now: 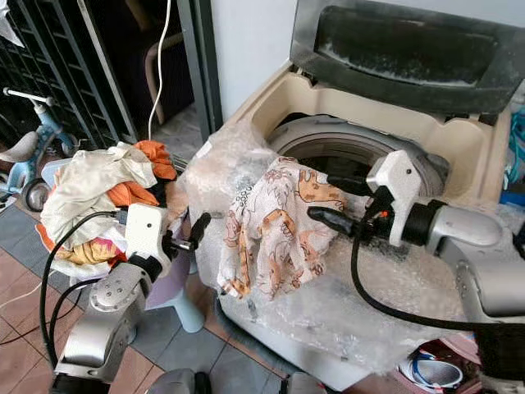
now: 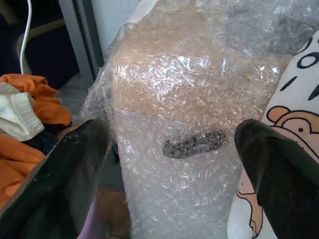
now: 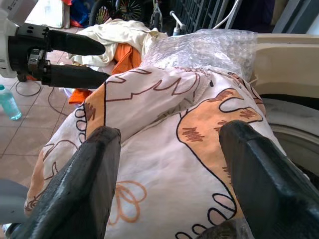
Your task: Clothes washing
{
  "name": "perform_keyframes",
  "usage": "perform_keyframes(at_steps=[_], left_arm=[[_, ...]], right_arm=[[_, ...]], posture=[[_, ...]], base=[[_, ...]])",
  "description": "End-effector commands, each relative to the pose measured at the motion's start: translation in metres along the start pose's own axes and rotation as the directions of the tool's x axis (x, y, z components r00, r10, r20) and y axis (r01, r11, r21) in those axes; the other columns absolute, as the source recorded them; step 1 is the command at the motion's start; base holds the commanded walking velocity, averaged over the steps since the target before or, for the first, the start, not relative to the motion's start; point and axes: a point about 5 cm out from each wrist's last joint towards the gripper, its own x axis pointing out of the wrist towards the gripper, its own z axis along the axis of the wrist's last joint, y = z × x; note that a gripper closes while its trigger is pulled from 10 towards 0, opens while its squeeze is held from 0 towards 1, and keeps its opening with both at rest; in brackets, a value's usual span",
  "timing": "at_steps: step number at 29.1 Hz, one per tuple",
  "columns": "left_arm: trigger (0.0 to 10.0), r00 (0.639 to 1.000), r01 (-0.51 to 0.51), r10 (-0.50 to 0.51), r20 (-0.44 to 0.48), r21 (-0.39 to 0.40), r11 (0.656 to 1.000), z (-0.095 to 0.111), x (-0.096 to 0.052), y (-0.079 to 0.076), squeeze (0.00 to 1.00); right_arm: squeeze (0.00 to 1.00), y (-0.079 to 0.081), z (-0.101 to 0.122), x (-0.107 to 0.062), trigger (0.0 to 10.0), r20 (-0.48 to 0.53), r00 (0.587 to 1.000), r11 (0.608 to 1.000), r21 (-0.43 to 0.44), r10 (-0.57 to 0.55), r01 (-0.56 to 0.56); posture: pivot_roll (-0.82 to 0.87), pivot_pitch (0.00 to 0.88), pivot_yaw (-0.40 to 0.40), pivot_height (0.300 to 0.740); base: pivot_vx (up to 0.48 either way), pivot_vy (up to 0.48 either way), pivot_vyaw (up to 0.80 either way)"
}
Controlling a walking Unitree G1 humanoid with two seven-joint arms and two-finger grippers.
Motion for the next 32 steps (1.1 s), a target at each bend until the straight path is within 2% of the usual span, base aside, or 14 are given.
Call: perform_keyframes(at_steps=[1,4,5,8,11,12,13,14,15,23,32], left_arm=[[10.0,1.0,0.005,-0.005,0.008,0.009,1.0,0.002,0.001,0.001,0.0],[10.0,1.0,0.004,-0.004,0.007,0.007,1.0,0.002,0.0,0.001,0.0],[10.0,1.0,0.004,-0.004,0.007,0.007,1.0,0.002,0.0,0.001,0.0],[10.0,1.0,0.002,-0.002,0.005,0.006,1.0,0.001,-0.002,0.0,0.0],[10.0,1.0,0.0,0.0,0.005,0.004,1.0,0.001,-0.002,0.0,0.0],[10.0,1.0,-0.001,0.001,0.004,0.003,1.0,0.001,-0.002,-0.001,0.0],[10.0,1.0,-0.001,0.001,0.003,0.001,1.0,0.001,-0.002,-0.001,0.0],[10.0,1.0,-0.001,0.001,0.003,0.001,1.0,0.001,-0.002,-0.001,0.0],[10.0,1.0,-0.002,0.002,0.002,0.0,1.0,0.0,-0.002,-0.001,0.0],[10.0,1.0,-0.002,0.002,-0.003,-0.005,1.0,-0.001,-0.002,-0.002,0.0],[10.0,1.0,-0.002,0.002,-0.003,-0.003,1.0,0.0,0.0,-0.002,0.0]], right_arm=[[0.0,0.005,0.003,0.005,10.0,-0.004,1.0,0.999,-0.044,0.031,-0.031],[0.0,0.017,-0.004,0.019,10.0,-0.021,0.997,0.995,-0.073,0.068,-0.069],[0.0,0.017,-0.004,0.019,10.0,-0.021,0.997,0.995,-0.073,0.068,-0.069],[0.0,0.031,-0.013,0.029,10.0,-0.067,0.989,0.985,-0.11,0.129,-0.136],[0.0,0.035,-0.016,0.034,9.9,-0.078,0.987,0.981,-0.12,0.141,-0.149],[0.0,0.035,-0.018,0.04,4.3,-0.084,0.989,0.98,-0.146,0.121,-0.132],[0.0,0.033,-0.019,0.043,0.4,-0.087,0.992,0.979,-0.174,0.091,-0.105],[0.0,0.033,-0.019,0.043,0.4,-0.087,0.992,0.979,-0.174,0.091,-0.105],[0.0,0.028,-0.02,0.049,0.0,-0.081,0.996,0.977,-0.21,0.025,-0.041],[0.0,0.015,-0.017,0.058,0.0,-0.009,0.987,0.969,-0.193,-0.16,0.155],[0.0,0.015,-0.015,0.066,0.0,0.023,0.988,0.972,-0.173,-0.156,0.157]], posture=[[-0.1,0.017,0.05,0.74],[-0.1,0.02,0.045,0.74],[-0.1,0.02,0.045,0.74],[-0.09,0.024,0.037,0.74],[-0.09,0.024,0.031,0.74],[-0.09,0.026,0.028,0.74],[-0.09,0.028,0.026,0.74],[-0.09,0.028,0.026,0.74],[-0.09,0.03,0.024,0.74],[-0.1,0.033,0.023,0.74],[-0.1,0.032,0.018,0.74]], base=[[0.0,0.0,0.0],[0.0,0.0,0.0],[0.0,0.0,0.0],[0.0,0.0,0.0],[0.0,0.0,0.0],[0.0,0.0,0.0],[0.0,0.0,0.0],[0.0,0.0,0.0],[0.0,0.0,0.0],[0.0,0.0,0.0],[0.0,0.0,0.0]])
